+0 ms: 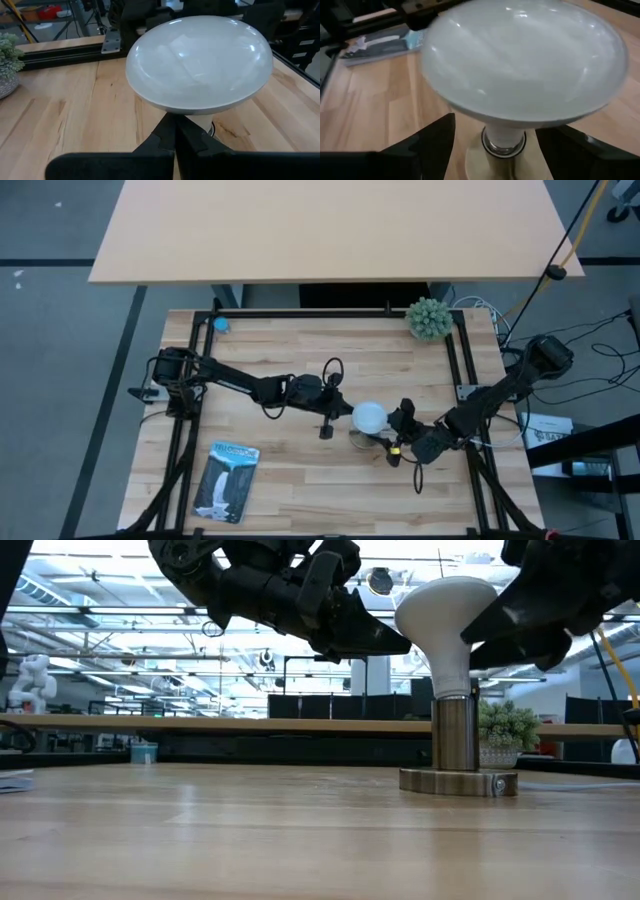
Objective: Screw lightbulb
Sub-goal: Insert the lightbulb into the bronze lamp socket
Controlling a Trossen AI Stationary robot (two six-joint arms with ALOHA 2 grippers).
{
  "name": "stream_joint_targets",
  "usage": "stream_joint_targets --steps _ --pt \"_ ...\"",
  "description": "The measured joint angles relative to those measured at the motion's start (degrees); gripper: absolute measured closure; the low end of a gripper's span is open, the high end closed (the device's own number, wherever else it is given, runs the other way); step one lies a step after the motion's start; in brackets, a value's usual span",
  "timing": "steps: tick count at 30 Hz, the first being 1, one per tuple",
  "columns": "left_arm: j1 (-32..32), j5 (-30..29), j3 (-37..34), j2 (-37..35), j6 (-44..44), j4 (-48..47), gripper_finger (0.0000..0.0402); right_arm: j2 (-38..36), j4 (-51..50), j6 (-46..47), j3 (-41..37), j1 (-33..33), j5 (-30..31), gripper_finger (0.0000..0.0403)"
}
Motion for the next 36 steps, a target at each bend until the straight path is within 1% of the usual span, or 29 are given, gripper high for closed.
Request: stream_joint_targets --steps 4,9,12,14,17,23,24,25,26,32,36 --pt "0.0 0.0 0.0 0.0 0.0 0.0 0.0401 -1.1 -4.6 3.0 0.0 1.2 0.0 0.0138" --pt "-0.1 0.0 0.0 0.0 -0.1 0.0 0.0401 -2.8 -13.9 13.7 0.0 3.3 -0.9 0.0139" --pt "-0.2 0.0 0.0 0.0 -0.1 0.0 0.0401 -3.5 -17.6 19.6 0.0 4.0 -1.3 0.0153" --pt "-0.4 0.0 0.0 0.0 -0.1 0.0 0.0401 -3.6 -19.3 21.2 0.0 4.0 -1.3 0.0174" --pt "-0.5 0.0 0.0 0.0 -0.1 0.0 0.0401 -3.6 -19.9 21.3 0.0 3.5 -1.3 0.0222" --pt "-0.7 0.0 0.0 0.0 -0.2 -0.1 0.0401 -3.6 -22.1 21.0 0.0 0.1 -1.9 0.0358" --pt "-0.7 0.0 0.0 0.0 -0.2 -0.2 0.0401 -3.6 -22.2 20.7 0.0 -0.7 -2.4 0.0379" --pt "-0.7 0.0 0.0 0.0 -0.2 -0.3 0.0401 -3.6 -22.1 20.0 0.0 -1.5 -2.6 0.0391" --pt "-0.7 0.0 0.0 0.0 -0.3 -0.3 0.0401 -3.6 -21.8 19.2 0.0 -2.2 -2.5 0.0395" --pt "-0.7 0.0 0.0 0.0 -0.6 -0.4 0.0401 -3.6 -19.9 14.1 0.0 -6.0 0.8 0.0388" --pt "-0.7 0.0 0.0 0.0 -0.6 -0.4 0.0401 -3.6 -15.6 8.3 0.0 -7.0 0.9 0.0399"
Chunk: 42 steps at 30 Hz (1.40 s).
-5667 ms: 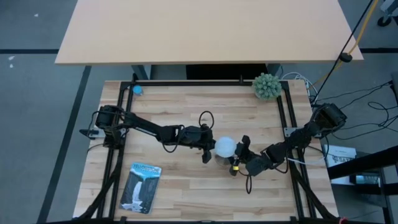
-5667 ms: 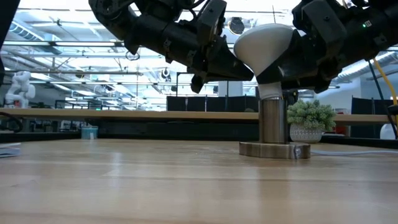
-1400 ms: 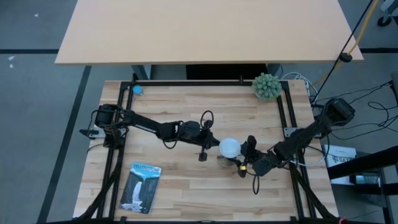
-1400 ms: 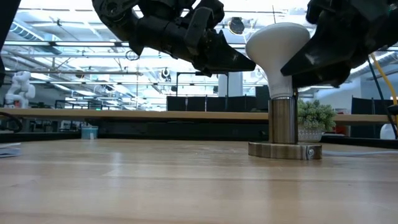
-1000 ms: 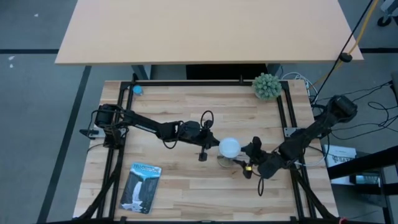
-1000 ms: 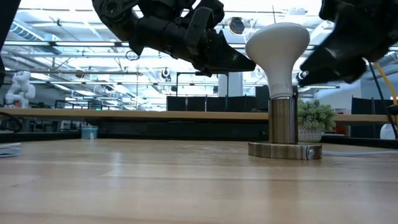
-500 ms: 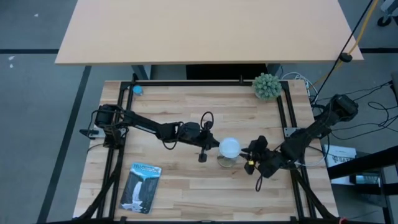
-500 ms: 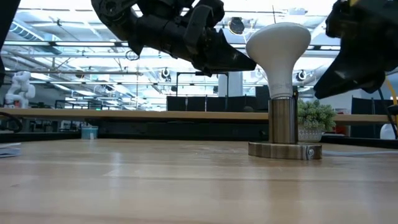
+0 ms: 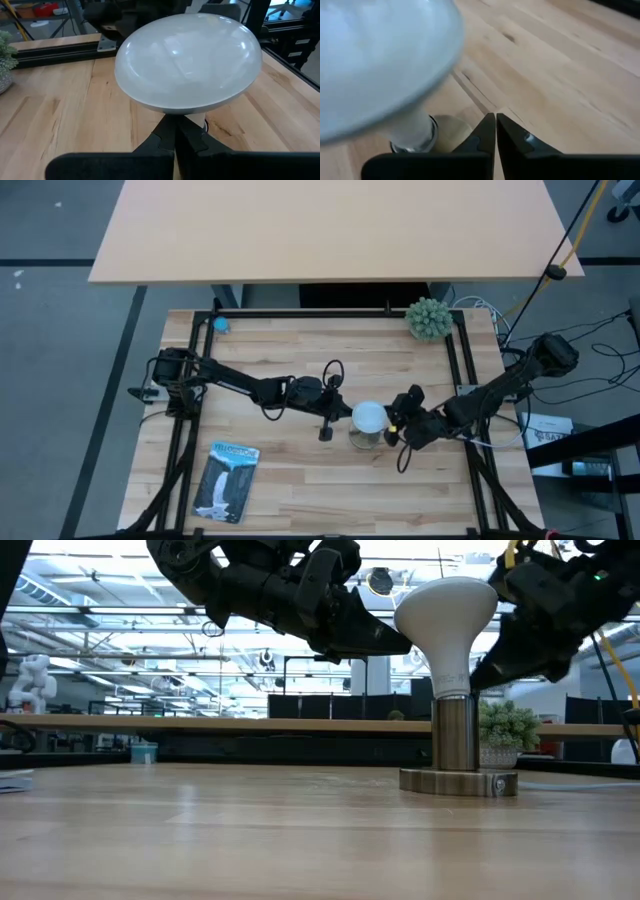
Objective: Screw lightbulb
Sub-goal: Insert the lightbulb into the bronze lamp socket
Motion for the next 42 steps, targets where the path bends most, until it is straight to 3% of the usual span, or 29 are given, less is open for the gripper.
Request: stream_joint_targets --steps 10,37,42 --pt "0.0 0.0 0.0 0.0 -0.2 0.0 0.0401 0.0 2.1 -2.9 0.0 0.1 4.1 0.0402" --pt "0.1 -1.6 0.0 0.0 -5.0 -0.5 0.0401 0.0 6.9 -6.9 0.0 1.9 3.7 0.0403" --pt "0.1 -1.6 0.0 0.0 -7.9 -4.0 0.0401 0.0 6.9 -6.9 0.0 1.9 3.9 0.0403"
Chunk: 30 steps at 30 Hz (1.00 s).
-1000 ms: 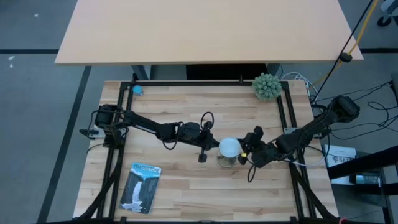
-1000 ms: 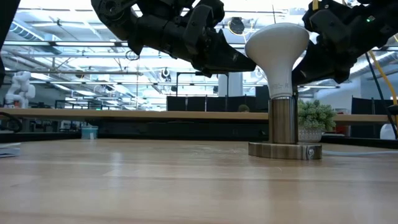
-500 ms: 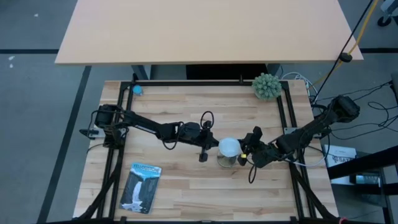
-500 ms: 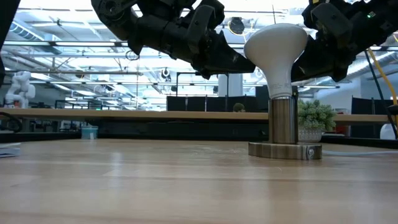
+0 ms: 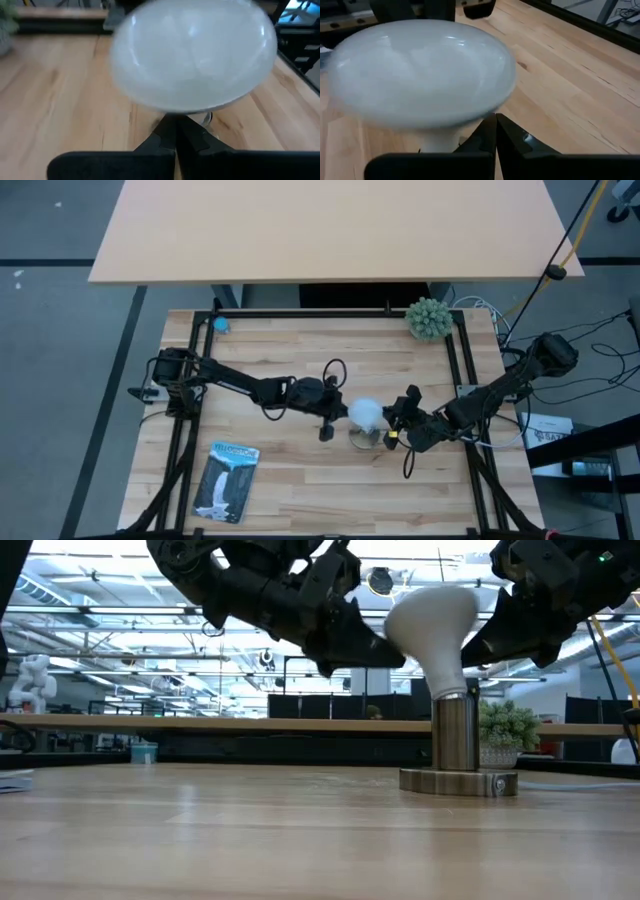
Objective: Screw lightbulb
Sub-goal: Insert the lightbulb into the bronze lamp socket
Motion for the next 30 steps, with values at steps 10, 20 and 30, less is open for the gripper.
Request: stream_joint_targets --steps 10,20,30 --pt "-0.3 -0.3 3.1 0.0 2.2 -2.3 0.0401 0.0 0.4 -0.2 0.0 0.0 -0.1 0.0403" --pt "-0.3 -3.4 8.0 0.0 4.0 -12.7 0.0401 0.0 0.5 -0.2 0.0 0.0 -0.2 0.0403" --pt "2.0 -5.2 8.0 0.0 -0.8 -16.8 0.0401 0.0 0.1 3.0 0.0 0.0 -4.3 0.0403"
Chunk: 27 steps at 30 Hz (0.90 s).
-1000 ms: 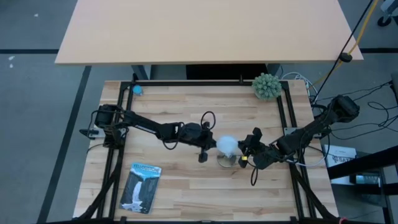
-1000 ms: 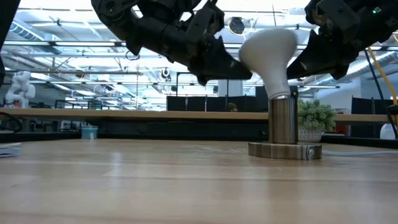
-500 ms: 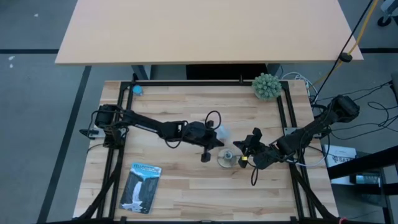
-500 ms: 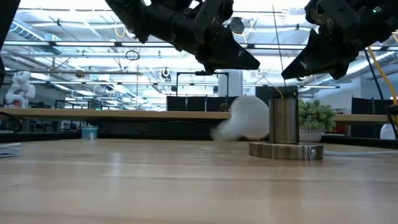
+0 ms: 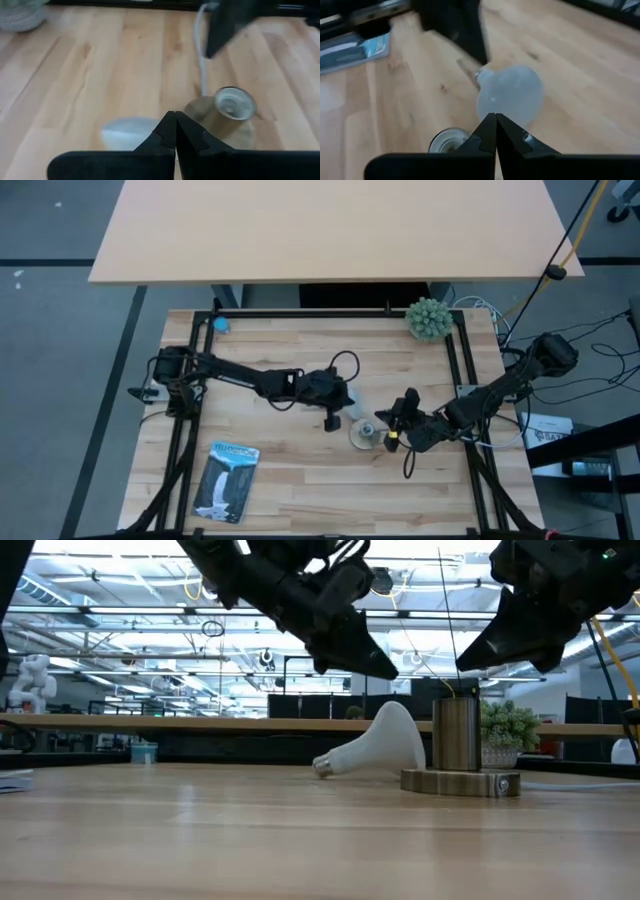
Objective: Screw lightbulb
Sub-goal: Insert the lightbulb into the bronze lamp socket
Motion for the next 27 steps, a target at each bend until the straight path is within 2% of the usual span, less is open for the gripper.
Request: stream_joint_targets --steps 5,10,14,21,27 --pt "1.0 -2.4 0.0 -3.4 0.7 -8.2 0.0401 0.0 -0.3 1.6 0.0 0.0 -1.6 0.0403" --pt "0.0 -10.5 0.0 -10.0 5.1 -20.1 0.0401 0.0 -0.4 1.8 0.0 0.0 -1.9 0.0403" --pt "-0.2 -10.6 0.0 -12.8 5.6 -25.9 0.0401 0.0 -0.5 2.1 0.0 0.0 -1.9 0.0403" --pt "-0.8 -8.7 0.0 -12.4 1.8 -31.1 0.0397 0.0 -0.7 4.6 0.0 0.0 -1.9 0.0403" --pt "-2.0 -6.6 -0.2 -12.3 0.4 -30.2 0.034 0.0 -0.6 7.0 0.0 0.0 -2.0 0.0403"
